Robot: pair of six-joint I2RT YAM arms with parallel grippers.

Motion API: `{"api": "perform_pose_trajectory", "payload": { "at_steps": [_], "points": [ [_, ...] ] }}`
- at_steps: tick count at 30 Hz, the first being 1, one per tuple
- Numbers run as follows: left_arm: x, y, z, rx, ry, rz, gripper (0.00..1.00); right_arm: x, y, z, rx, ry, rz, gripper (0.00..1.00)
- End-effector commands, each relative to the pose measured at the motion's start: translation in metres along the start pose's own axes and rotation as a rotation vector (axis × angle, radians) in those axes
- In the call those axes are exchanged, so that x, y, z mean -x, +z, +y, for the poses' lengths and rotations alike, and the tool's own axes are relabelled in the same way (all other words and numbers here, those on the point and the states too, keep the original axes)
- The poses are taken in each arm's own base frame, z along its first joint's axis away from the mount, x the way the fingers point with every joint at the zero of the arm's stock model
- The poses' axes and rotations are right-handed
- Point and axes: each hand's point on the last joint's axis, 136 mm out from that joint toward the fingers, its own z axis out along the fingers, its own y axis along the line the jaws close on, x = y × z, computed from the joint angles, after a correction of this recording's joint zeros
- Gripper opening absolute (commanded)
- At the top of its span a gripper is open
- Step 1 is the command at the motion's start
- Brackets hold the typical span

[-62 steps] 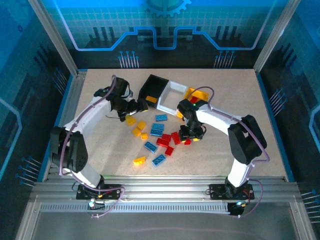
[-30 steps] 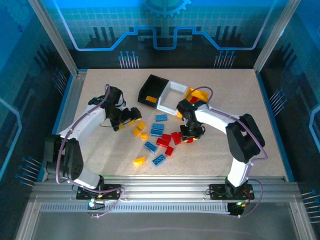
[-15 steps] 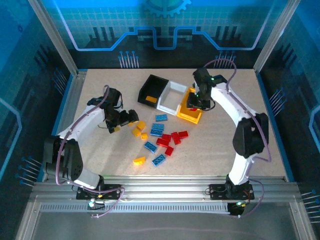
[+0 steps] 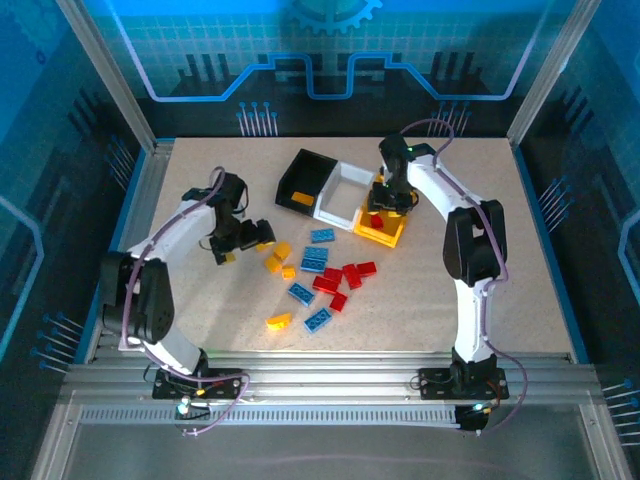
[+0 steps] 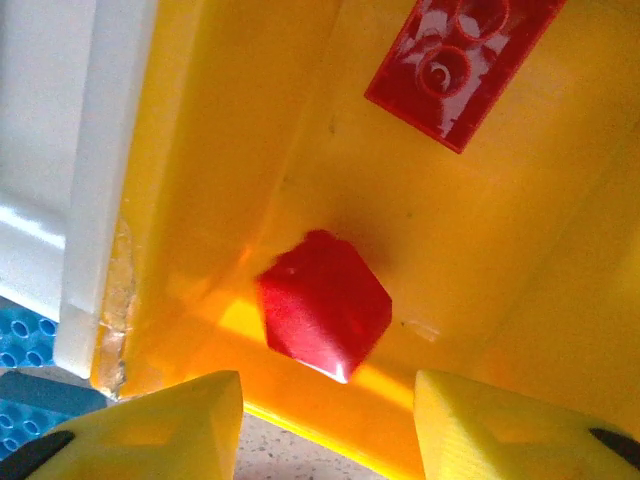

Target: Sort the legos into containers by color

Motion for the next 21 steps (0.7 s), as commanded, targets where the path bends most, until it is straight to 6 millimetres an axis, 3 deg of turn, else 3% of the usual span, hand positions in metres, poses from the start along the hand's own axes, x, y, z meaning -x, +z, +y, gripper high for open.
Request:
{"api": "perform_pose_trajectory", "payload": {
  "at_steps": [1, 10, 21],
  "points": [
    [0.016, 0.004, -0.001, 0.033, 0.009, -0.003, 0.99, -0.001, -0.016, -0.001, 0.010, -0.004, -0.006, 0.55],
    [0.036, 0.032, -0.001, 0.113, -0.134, 0.043, 0.92, -0.034, -0.057, -0.001, 0.049, -0.018, -0.055, 0.61],
    [0.041, 0.066, -0.002, 0.163, -0.250, 0.081, 0.90, -0.071, -0.065, 0.000, 0.097, -0.017, -0.062, 0.62]
  ]
}}
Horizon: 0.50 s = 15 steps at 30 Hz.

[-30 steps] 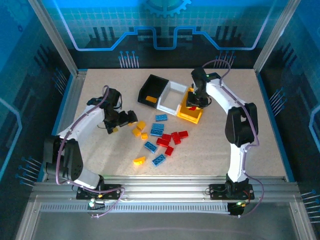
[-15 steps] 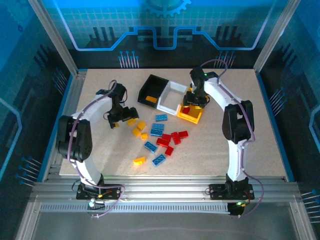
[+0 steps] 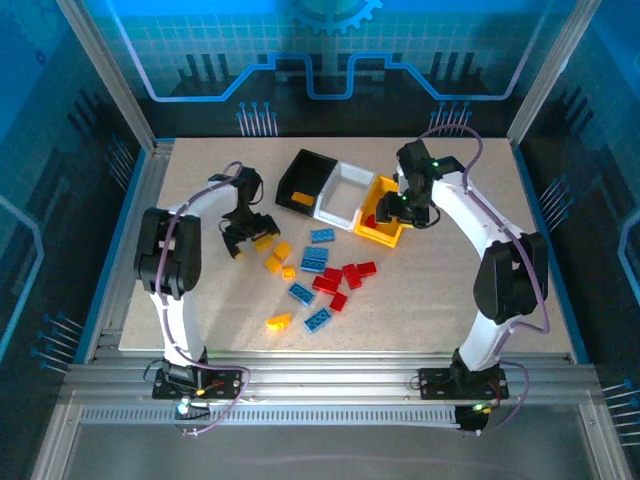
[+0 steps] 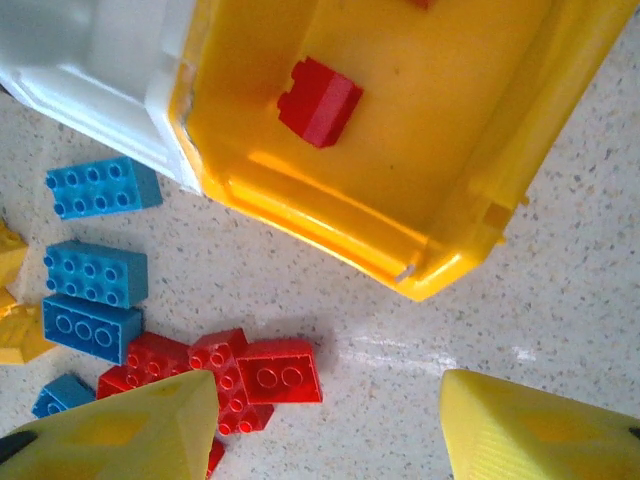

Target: Sort the legos into containers by color

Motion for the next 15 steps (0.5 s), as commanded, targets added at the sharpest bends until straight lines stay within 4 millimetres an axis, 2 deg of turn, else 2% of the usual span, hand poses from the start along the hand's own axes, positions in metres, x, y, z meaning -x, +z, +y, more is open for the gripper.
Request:
{"api": "perform_pose_trajectory", "payload": {
  "at_steps": [1, 4, 9, 15],
  "points": [
    [0.003, 0.003, -0.004, 0.029, -0.049, 0.003, 0.90, -0.010, -0.001, 0.008, 0.038, -0.002, 0.001, 0.62],
    [0.004, 0.008, -0.009, 0.046, -0.045, 0.008, 0.89, -0.017, 0.002, 0.011, 0.044, -0.012, 0.011, 0.62],
    [0.004, 0.012, -0.016, 0.049, -0.031, 0.020, 0.74, -0.024, 0.005, 0.010, 0.042, -0.018, 0.014, 0.61],
    [0.001, 0.014, -0.015, 0.057, -0.018, 0.032, 0.59, -0.028, 0.006, 0.008, 0.034, -0.023, 0.016, 0.61]
  ]
}}
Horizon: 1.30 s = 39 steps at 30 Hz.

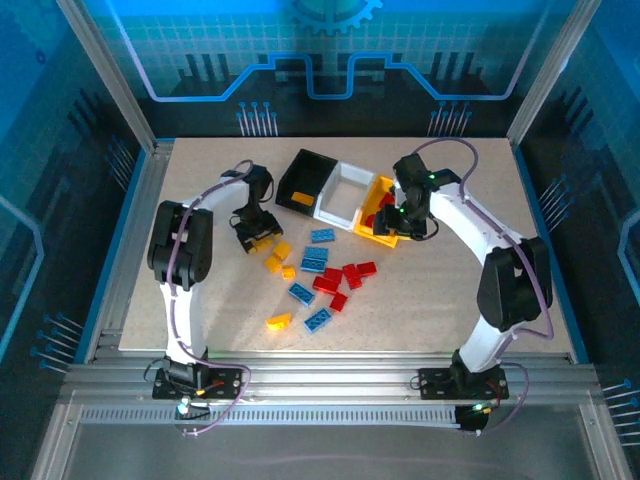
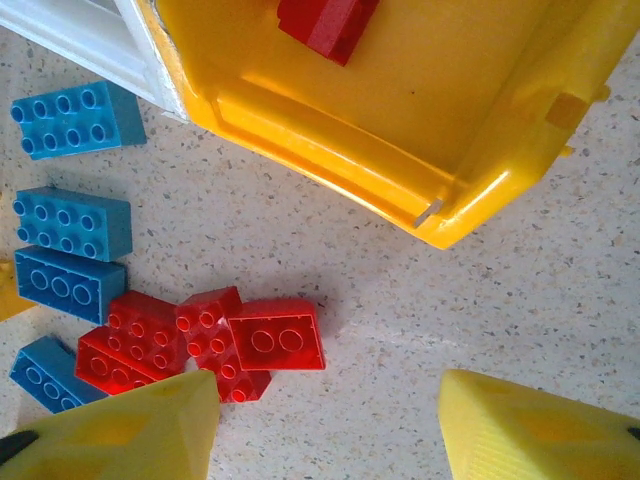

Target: Sort the legos into containers by color

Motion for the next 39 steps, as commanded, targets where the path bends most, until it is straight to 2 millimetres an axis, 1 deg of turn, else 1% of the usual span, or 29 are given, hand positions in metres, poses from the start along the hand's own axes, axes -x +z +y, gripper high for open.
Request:
{"api": "perform_pose_trajectory", "payload": {
  "at_steps": [1, 2, 3, 6, 8, 11, 14, 17, 19, 21, 23, 26, 29, 31, 35, 39],
  "points": [
    [-0.005, -0.001, 0.004, 0.024, 0.007, 0.019, 0.53, -0.003, -0.006, 0.005, 0.016, -0.011, -0.016, 0.61],
    [-0.006, -0.001, 0.004, 0.018, 0.011, 0.023, 0.50, -0.003, -0.006, 0.005, 0.015, -0.011, -0.014, 0.61],
    [-0.007, -0.002, 0.004, 0.015, 0.016, 0.024, 0.49, -0.003, -0.006, 0.005, 0.015, -0.012, -0.014, 0.61],
    [-0.010, -0.005, 0.007, 0.014, 0.023, 0.020, 0.49, -0.002, -0.007, 0.006, 0.021, -0.012, -0.016, 0.61],
    [-0.011, -0.012, 0.008, 0.006, 0.031, 0.008, 0.49, -0.003, -0.008, 0.008, 0.025, -0.015, -0.015, 0.60],
    [-0.012, -0.027, 0.005, -0.028, 0.048, -0.016, 0.50, -0.005, -0.011, 0.009, 0.026, -0.018, -0.019, 0.61],
    [-0.008, -0.054, -0.006, -0.087, 0.075, -0.062, 0.50, -0.012, -0.014, 0.007, 0.026, -0.017, -0.018, 0.61],
    [0.002, -0.086, -0.029, -0.175, 0.111, -0.119, 0.50, -0.022, -0.014, 0.003, 0.024, -0.003, -0.009, 0.61],
    [0.012, -0.106, -0.048, -0.236, 0.128, -0.152, 0.51, -0.031, -0.012, 0.002, 0.030, 0.011, 0.001, 0.61],
    [0.022, -0.119, -0.066, -0.281, 0.138, -0.173, 0.51, -0.041, -0.010, 0.000, 0.030, 0.022, 0.012, 0.61],
    [0.033, -0.127, -0.085, -0.321, 0.139, -0.183, 0.51, -0.048, -0.010, -0.001, 0.028, 0.028, 0.018, 0.61],
    [0.046, -0.128, -0.114, -0.370, 0.144, -0.181, 0.52, -0.055, -0.012, -0.002, 0.025, 0.033, 0.026, 0.61],
    [0.056, -0.121, -0.141, -0.418, 0.152, -0.172, 0.54, -0.057, -0.017, -0.002, 0.028, 0.025, 0.021, 0.61],
    [0.061, -0.110, -0.156, -0.436, 0.146, -0.155, 0.54, -0.057, -0.020, -0.002, 0.027, 0.018, 0.014, 0.60],
    [0.067, -0.093, -0.176, -0.453, 0.139, -0.133, 0.54, -0.062, -0.019, -0.002, 0.032, 0.022, 0.024, 0.60],
    [0.068, -0.083, -0.186, -0.463, 0.135, -0.125, 0.55, -0.075, -0.005, 0.002, 0.036, 0.007, 0.064, 0.61]
  ]
}}
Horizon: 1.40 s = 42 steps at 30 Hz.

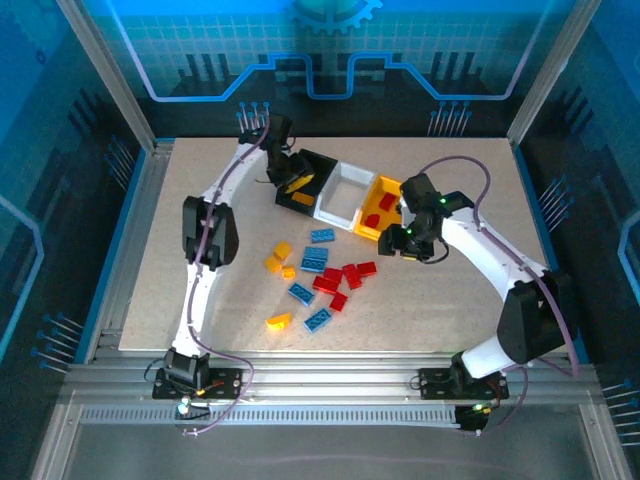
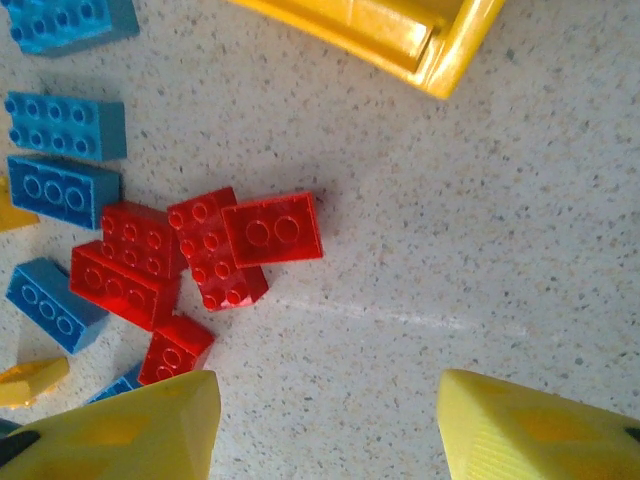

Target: Sort the legos into containers by color

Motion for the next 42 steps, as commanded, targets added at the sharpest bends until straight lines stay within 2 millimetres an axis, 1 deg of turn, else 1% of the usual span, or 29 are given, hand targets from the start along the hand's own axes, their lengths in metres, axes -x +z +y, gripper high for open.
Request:
{"api": "perform_pose_trajectory", "payload": {
  "at_steps": [1, 4, 6, 8, 11, 16, 23, 26, 30, 33, 35, 38, 42],
  "points": [
    [-0.003, -0.008, -0.018, -0.050, -0.016, 0.017, 0.55, -0.019, 0.013, 0.005, 0.005, -0.008, 0.064, 0.61],
    [-0.005, -0.003, -0.017, -0.050, -0.016, 0.028, 0.57, -0.025, 0.027, 0.009, -0.012, -0.028, 0.101, 0.62],
    [-0.007, -0.004, -0.018, -0.055, -0.009, 0.035, 0.59, -0.026, 0.037, 0.011, -0.019, -0.027, 0.118, 0.63],
    [-0.011, -0.005, -0.020, -0.057, 0.004, 0.042, 0.63, -0.023, 0.045, 0.015, -0.012, -0.016, 0.130, 0.65],
    [-0.014, -0.012, -0.023, -0.058, 0.024, 0.044, 0.70, -0.017, 0.057, 0.021, -0.005, -0.012, 0.142, 0.67],
    [-0.021, -0.034, -0.028, -0.078, 0.047, 0.033, 0.75, -0.008, 0.075, 0.025, -0.020, -0.018, 0.176, 0.69],
    [-0.040, -0.070, -0.021, -0.089, 0.093, 0.023, 0.78, 0.002, 0.093, 0.030, -0.037, -0.036, 0.195, 0.72],
    [-0.048, -0.083, -0.013, -0.098, 0.089, 0.021, 0.78, 0.003, 0.100, 0.032, -0.041, -0.039, 0.205, 0.72],
    [-0.055, -0.091, 0.008, -0.109, 0.044, 0.029, 0.79, 0.004, 0.109, 0.033, -0.051, -0.044, 0.214, 0.72],
    [-0.060, -0.098, 0.021, -0.099, 0.042, 0.029, 0.79, 0.005, 0.114, 0.032, -0.062, -0.041, 0.218, 0.72],
    [-0.063, -0.101, 0.027, -0.091, 0.046, 0.032, 0.79, 0.006, 0.117, 0.030, -0.069, -0.040, 0.217, 0.72],
    [-0.069, -0.104, 0.036, -0.080, 0.053, 0.039, 0.79, 0.008, 0.119, 0.026, -0.092, -0.032, 0.208, 0.68],
    [-0.076, -0.106, 0.044, -0.074, 0.058, 0.050, 0.80, 0.009, 0.118, 0.022, -0.106, -0.015, 0.202, 0.66]
  ]
}}
